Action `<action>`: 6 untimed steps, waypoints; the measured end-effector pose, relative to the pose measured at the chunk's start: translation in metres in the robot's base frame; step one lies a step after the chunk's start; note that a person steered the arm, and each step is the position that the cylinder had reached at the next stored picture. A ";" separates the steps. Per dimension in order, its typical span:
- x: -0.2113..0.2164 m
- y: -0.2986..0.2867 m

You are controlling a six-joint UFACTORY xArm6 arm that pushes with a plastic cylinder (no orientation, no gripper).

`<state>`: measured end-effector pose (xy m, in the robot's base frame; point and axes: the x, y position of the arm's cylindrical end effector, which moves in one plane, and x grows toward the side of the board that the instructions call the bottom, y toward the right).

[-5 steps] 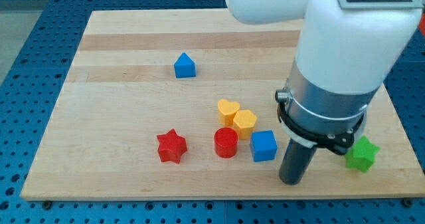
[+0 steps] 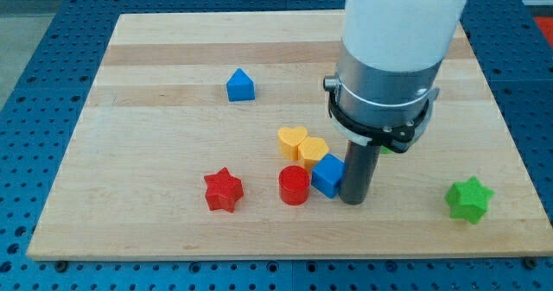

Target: Push the blue cube top left to the red circle

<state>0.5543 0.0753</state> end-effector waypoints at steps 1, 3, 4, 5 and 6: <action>-0.007 0.000; -0.016 -0.015; -0.023 -0.030; -0.034 -0.040; -0.043 -0.049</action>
